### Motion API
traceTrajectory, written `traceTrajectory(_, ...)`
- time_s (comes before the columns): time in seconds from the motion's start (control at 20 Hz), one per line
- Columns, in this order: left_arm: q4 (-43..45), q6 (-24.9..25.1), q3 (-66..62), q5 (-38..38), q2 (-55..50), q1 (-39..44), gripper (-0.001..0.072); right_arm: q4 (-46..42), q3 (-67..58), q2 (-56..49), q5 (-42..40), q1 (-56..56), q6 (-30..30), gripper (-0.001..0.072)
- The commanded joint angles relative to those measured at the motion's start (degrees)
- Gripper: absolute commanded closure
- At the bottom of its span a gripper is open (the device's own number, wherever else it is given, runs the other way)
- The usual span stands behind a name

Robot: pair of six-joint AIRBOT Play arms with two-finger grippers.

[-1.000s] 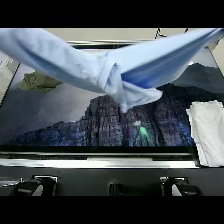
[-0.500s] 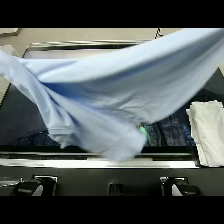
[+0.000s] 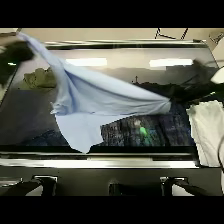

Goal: Fold the clothes and pants, and hang the long-sleeved shirts on hangers.

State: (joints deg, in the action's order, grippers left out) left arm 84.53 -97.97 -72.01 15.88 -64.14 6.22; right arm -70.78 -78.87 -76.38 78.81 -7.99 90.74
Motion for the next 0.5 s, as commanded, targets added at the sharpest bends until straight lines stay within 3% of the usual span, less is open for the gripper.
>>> traceTrajectory(0.0, -7.78, -0.24, 0.11, 2.67, -13.94, 3.19, 0.0682, 9.97, 6.99, -9.11, -5.90, 0.04, 0.55, 0.0665)
traceTrajectory(0.2, -8.07, -0.24, 0.09, 9.03, -21.35, 7.08, 0.0680, 14.23, 7.10, -13.79, -12.20, 0.04, 0.55, 0.0664)
traceTrajectory(0.25, -8.07, -0.24, 0.09, 11.72, -21.77, 7.30, 0.0634, 14.14, 7.10, -14.01, -14.45, 0.02, 0.55, 0.0664)
traceTrajectory(0.3, -8.02, -0.22, 0.09, 14.45, -21.73, 7.10, 0.0413, 14.14, 7.10, -13.99, -16.55, 0.02, 0.55, 0.0663)
traceTrajectory(0.35, -8.02, -0.22, -0.09, 18.40, -21.29, 6.21, 0.0044, 14.10, 6.88, -13.97, -17.81, -0.04, 0.59, 0.0622)
traceTrajectory(0.4, -8.00, -0.11, -0.81, 23.78, -20.83, 4.50, -0.0010, 13.33, 6.05, -13.97, -17.62, -0.48, 0.57, 0.0372)
traceTrajectory(0.45, -7.96, -0.02, -2.29, 31.87, -20.52, 1.66, -0.0010, 12.22, 4.74, -13.99, -16.15, -1.36, 0.35, 0.0095)
